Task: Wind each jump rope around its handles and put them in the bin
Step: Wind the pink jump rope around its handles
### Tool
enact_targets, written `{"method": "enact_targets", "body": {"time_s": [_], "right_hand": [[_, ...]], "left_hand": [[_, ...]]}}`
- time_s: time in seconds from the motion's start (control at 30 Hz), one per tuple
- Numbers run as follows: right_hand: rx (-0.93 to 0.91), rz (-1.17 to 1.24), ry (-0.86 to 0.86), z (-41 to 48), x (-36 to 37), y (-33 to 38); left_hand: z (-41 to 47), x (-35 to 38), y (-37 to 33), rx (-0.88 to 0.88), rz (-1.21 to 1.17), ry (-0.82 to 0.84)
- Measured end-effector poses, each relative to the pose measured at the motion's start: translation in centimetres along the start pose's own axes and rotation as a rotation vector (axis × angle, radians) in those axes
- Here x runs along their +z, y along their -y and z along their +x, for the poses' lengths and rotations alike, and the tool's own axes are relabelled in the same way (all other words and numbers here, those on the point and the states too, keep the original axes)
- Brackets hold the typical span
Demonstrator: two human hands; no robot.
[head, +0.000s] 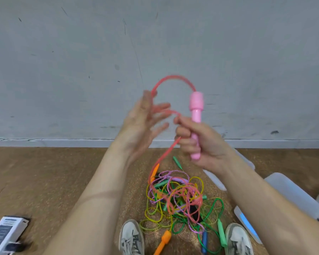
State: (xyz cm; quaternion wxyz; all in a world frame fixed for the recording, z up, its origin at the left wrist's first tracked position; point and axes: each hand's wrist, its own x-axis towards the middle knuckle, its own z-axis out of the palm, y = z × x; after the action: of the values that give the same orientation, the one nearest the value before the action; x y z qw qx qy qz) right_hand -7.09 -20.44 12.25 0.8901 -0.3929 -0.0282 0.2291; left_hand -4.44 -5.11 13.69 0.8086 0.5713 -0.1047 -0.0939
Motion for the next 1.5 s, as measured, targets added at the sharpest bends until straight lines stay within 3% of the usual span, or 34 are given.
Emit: {"method": "enact_targets", "body": {"time_s": [0.07, 0.13, 0.17, 0.2, 0.27, 0.3, 0.33, 0.4, 0.47, 0.53, 0.63, 0.7, 0.73, 0.8, 0.87, 0.93, 1.0, 1.03, 1.1, 1.17, 1.2, 1.27, 1.37, 1.43, 1.5], "right_hand": [[-0.116, 0.209, -0.061, -0.3, -0.4, 1.9], [-0.203, 0.296, -0.121, -0.7, -1.4, 3.3], [-0.241, 0.317, -0.166, -0.8, -2.1, 3.8], [-0.287, 0.340, -0.225, -0.8, -2.8, 4.3], [-0.406, 0.388, -0.374, -0.9, -4.5, 5.4], [-0.458, 0.414, -0.437, -1.0, -5.5, 5.9], [-0.488, 0.422, -0.476, -1.1, -6.2, 6.3], [-0.445, 0.327, -0.466, -1.5, -6.7, 6.3], [-0.271, 0.107, -0.364, -1.4, -6.0, 4.7], [-0.050, -0.146, -0.203, -0.9, -4.8, 2.3], [0.207, -0.494, 0.071, -0.9, -3.3, -0.7], [0.295, -0.658, 0.164, -1.3, -3.6, -1.2], [0.314, -0.791, 0.152, -1.4, -4.1, -1.1], [0.302, -1.327, 0.024, -1.5, -5.3, -0.7], [0.237, -1.736, -0.158, -1.4, -6.6, -0.3], [0.126, -1.554, -0.292, -1.3, -6.2, 0.1], [0.009, -1.050, -0.365, -1.0, -4.7, 0.9], [-0.043, -0.797, -0.368, -0.9, -3.7, 1.3], [-0.133, -0.380, -0.352, -0.6, -2.4, 2.2], [-0.186, -0.118, -0.333, -0.1, -1.7, 2.9], [-0.210, -0.020, -0.320, 0.1, -1.5, 3.1], [-0.284, 0.139, -0.313, 0.4, -1.5, 3.4], [-0.375, 0.221, -0.401, 0.1, -2.4, 4.0], [-0.299, 0.058, -0.418, -0.6, -3.2, 4.0], [-0.113, -0.159, -0.307, -1.2, -3.7, 3.1]], "left_hand": [[-0.7, 0.2, 2.3, -0.240, 0.272, 0.372], [-1.8, 0.8, 4.2, -0.395, 0.728, 0.742], [-2.0, 0.7, 5.1, -0.421, 0.952, 0.828], [-1.9, 0.0, 5.6, -0.384, 1.153, 0.809], [-1.3, -1.5, 5.6, -0.275, 1.421, 0.573], [-1.0, -2.1, 5.0, -0.244, 1.383, 0.404], [-0.8, -2.2, 4.3, -0.228, 1.197, 0.224], [-0.9, -1.0, 2.6, -0.189, 0.568, -0.024], [-1.0, 0.7, 0.8, -0.077, 0.103, -0.095], [-0.9, 1.9, -0.3, 0.032, -0.179, -0.133], [-0.3, 1.2, -1.9, 0.172, -0.462, -0.290], [0.1, -0.8, -2.9, 0.280, -0.687, -0.392], [0.0, -2.0, -3.5, 0.333, -0.792, -0.431], [-0.2, -4.2, -4.6, 0.407, -0.920, -0.460], [-0.7, -5.3, -4.6, 0.383, -0.873, -0.450], [-0.6, -5.2, -3.2, 0.211, -0.552, -0.506], [-0.6, -4.5, -1.5, 0.032, 0.121, -0.540], [-1.0, -3.9, -0.9, -0.055, 0.426, -0.458], [-2.2, -2.5, 0.0, -0.267, 0.725, -0.056], [-3.0, -0.6, 1.7, -0.437, 0.771, 0.458], [-3.2, 0.6, 2.9, -0.452, 0.816, 0.651], [-3.4, 2.5, 4.8, -0.400, 0.964, 0.860], [-3.4, 3.5, 4.4, -0.466, 0.829, 0.805], [-3.2, 3.4, 3.2, -0.407, 0.586, 0.605], [-2.5, 3.0, 1.8, -0.231, 0.286, 0.319]]}}
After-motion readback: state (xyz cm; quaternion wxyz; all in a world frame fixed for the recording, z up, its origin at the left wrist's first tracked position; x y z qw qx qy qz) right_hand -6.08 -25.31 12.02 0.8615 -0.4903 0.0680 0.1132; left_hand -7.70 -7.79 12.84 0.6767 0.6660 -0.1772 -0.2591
